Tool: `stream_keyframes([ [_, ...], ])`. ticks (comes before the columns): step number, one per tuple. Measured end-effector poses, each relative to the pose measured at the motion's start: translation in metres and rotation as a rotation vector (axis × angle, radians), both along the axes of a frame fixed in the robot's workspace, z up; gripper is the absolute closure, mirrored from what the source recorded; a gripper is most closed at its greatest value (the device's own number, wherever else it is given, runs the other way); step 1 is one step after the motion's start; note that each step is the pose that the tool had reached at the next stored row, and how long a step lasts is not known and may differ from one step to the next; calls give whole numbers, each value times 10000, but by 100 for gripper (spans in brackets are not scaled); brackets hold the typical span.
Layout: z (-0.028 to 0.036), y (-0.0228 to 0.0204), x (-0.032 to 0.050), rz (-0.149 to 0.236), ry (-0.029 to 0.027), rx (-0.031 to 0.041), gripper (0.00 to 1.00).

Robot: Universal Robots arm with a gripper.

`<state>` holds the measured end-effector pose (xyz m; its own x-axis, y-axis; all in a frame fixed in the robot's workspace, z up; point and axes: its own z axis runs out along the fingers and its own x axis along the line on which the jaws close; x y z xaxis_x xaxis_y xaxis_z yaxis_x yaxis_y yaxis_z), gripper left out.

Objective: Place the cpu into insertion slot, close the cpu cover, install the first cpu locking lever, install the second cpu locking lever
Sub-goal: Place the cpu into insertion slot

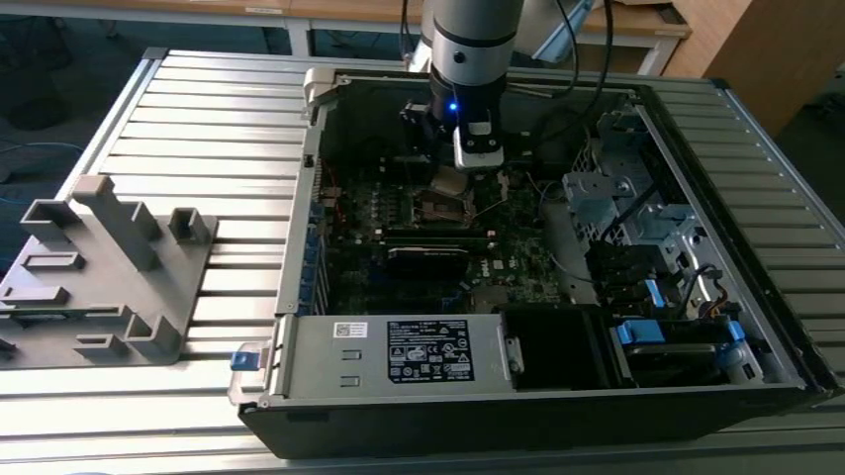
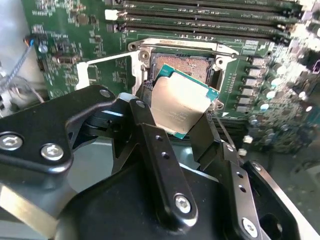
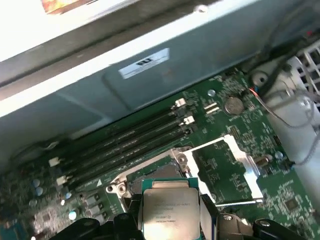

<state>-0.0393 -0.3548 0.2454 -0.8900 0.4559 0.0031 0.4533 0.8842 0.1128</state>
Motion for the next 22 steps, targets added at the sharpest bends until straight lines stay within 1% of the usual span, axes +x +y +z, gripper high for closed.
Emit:
stream_keyframes([
  [4, -7, 0, 0, -719, -1, 1, 46],
  [5, -7, 0, 0, -833, 0, 1, 46],
  [11, -8, 0, 0, -842, -1, 1, 46],
  [13, -9, 0, 0, -940, -1, 1, 46],
  [22, -24, 0, 0, -2540, 0, 1, 46],
])
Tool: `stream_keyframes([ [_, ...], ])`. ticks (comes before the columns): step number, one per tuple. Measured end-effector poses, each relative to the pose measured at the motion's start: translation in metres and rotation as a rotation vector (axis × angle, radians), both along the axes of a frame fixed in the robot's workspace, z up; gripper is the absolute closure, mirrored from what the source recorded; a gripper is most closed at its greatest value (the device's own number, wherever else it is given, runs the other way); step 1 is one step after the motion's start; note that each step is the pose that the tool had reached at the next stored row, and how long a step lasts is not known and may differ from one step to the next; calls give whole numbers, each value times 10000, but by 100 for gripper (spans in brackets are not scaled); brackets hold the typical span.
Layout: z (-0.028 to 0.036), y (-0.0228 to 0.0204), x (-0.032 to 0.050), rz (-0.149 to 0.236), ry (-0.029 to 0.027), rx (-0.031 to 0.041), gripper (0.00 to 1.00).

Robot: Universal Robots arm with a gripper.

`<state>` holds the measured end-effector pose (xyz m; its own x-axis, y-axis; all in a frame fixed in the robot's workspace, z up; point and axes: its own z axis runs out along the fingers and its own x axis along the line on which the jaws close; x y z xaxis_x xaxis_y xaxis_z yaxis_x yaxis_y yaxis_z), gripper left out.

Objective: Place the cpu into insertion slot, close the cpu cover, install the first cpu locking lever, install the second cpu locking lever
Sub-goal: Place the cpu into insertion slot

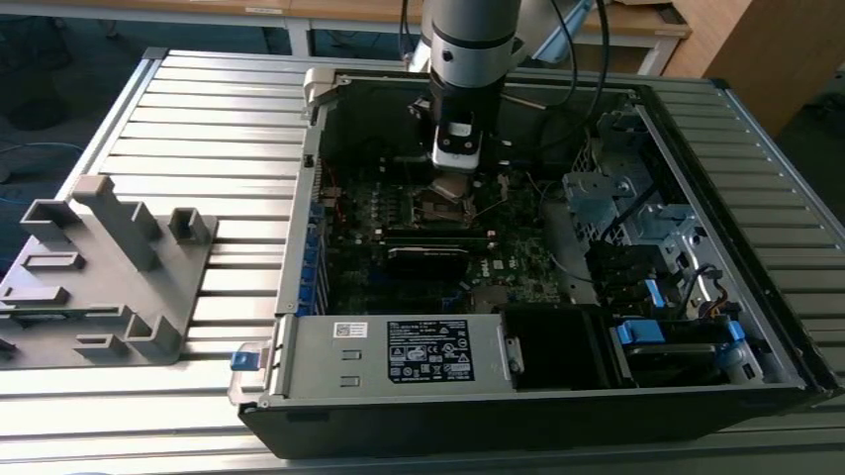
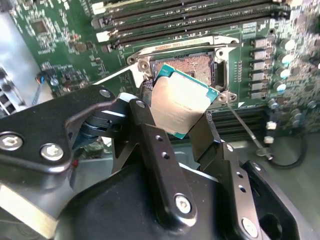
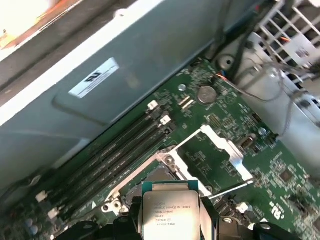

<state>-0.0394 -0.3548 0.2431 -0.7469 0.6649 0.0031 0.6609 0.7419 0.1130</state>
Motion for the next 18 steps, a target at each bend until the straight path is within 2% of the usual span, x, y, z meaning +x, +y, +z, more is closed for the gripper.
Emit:
stream_keyframes([
  [8, -12, -1, 0, -1408, 0, 0, 46],
  [15, -12, 0, 0, -1465, -1, -1, 46],
  [18, -17, 1, 0, -1861, -1, 0, 46],
])
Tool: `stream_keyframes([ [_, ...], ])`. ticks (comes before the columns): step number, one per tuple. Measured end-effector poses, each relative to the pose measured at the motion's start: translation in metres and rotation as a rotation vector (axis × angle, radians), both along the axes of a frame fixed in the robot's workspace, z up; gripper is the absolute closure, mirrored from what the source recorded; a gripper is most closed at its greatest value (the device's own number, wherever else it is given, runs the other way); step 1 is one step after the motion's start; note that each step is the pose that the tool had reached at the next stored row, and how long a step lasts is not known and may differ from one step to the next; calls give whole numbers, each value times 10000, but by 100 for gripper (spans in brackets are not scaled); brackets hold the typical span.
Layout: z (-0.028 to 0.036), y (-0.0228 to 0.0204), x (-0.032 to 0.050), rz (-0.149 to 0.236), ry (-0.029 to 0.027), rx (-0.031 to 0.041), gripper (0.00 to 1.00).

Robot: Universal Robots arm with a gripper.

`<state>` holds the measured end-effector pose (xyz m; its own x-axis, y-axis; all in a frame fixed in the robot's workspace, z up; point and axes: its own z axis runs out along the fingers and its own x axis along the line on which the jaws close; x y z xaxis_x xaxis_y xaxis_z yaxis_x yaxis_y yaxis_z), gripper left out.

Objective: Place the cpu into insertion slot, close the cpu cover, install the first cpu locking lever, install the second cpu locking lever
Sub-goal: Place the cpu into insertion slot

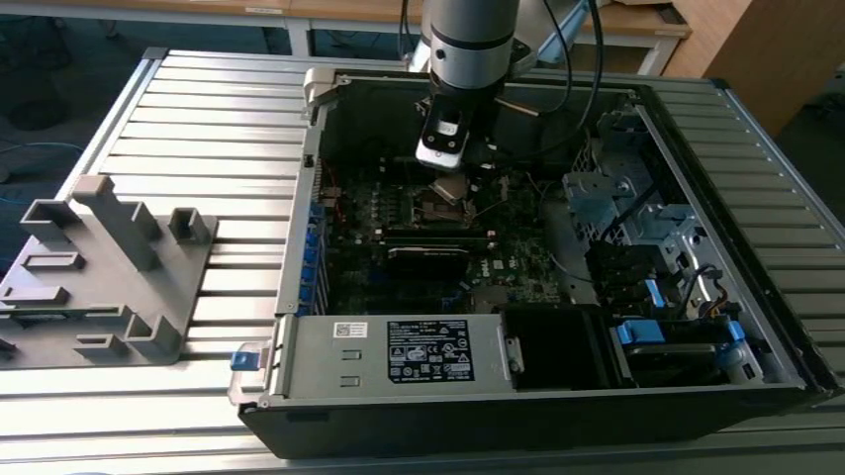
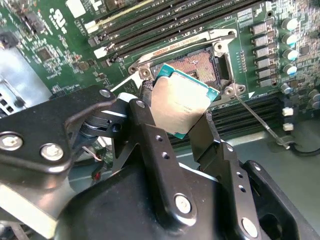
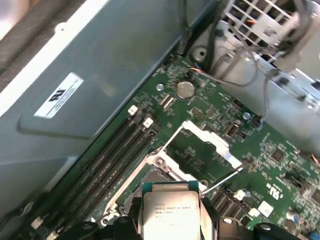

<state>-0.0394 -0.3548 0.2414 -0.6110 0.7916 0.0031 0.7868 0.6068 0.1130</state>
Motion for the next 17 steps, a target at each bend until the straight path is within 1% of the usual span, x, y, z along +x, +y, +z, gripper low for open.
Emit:
stream_keyframes([
  [17, -42, 0, 0, -3084, 0, 0, 46],
])
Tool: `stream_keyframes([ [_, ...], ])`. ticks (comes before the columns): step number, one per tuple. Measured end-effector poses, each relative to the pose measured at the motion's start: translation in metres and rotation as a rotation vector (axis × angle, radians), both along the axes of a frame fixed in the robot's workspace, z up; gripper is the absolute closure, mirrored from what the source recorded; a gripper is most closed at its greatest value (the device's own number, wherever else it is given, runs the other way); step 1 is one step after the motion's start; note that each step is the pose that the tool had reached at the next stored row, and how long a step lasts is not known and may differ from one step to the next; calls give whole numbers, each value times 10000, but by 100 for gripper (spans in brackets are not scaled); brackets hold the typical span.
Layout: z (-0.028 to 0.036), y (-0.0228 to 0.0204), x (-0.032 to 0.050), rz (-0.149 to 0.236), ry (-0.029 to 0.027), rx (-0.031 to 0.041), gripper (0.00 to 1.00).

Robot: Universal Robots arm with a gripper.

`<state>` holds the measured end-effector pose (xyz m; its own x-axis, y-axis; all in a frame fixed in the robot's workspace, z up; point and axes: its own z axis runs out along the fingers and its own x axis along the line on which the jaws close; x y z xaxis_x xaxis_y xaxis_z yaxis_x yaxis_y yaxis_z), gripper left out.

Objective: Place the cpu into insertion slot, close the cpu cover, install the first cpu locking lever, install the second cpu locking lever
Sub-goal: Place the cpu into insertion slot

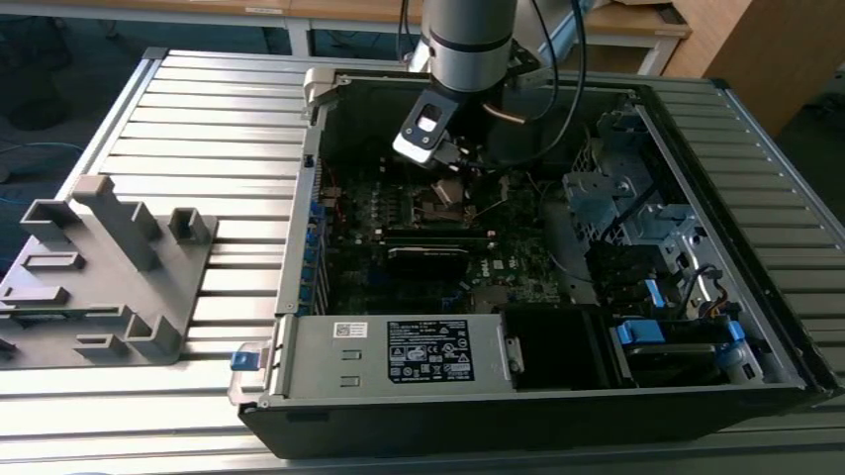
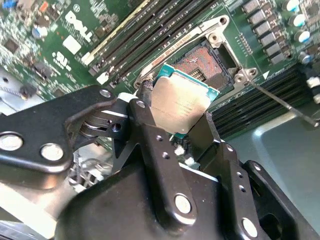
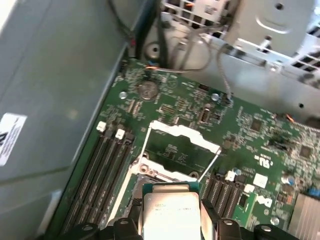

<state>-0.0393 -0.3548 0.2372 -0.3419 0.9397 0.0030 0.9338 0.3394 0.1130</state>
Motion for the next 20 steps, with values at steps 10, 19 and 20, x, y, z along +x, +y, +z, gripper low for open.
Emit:
stream_keyframes([
  [10, -25, 0, 0, -1826, 0, 0, 46],
  [19, -34, 6, -1, -2738, -1, 0, 46],
  [20, -34, 12, -2, -2738, 0, 0, 46],
])
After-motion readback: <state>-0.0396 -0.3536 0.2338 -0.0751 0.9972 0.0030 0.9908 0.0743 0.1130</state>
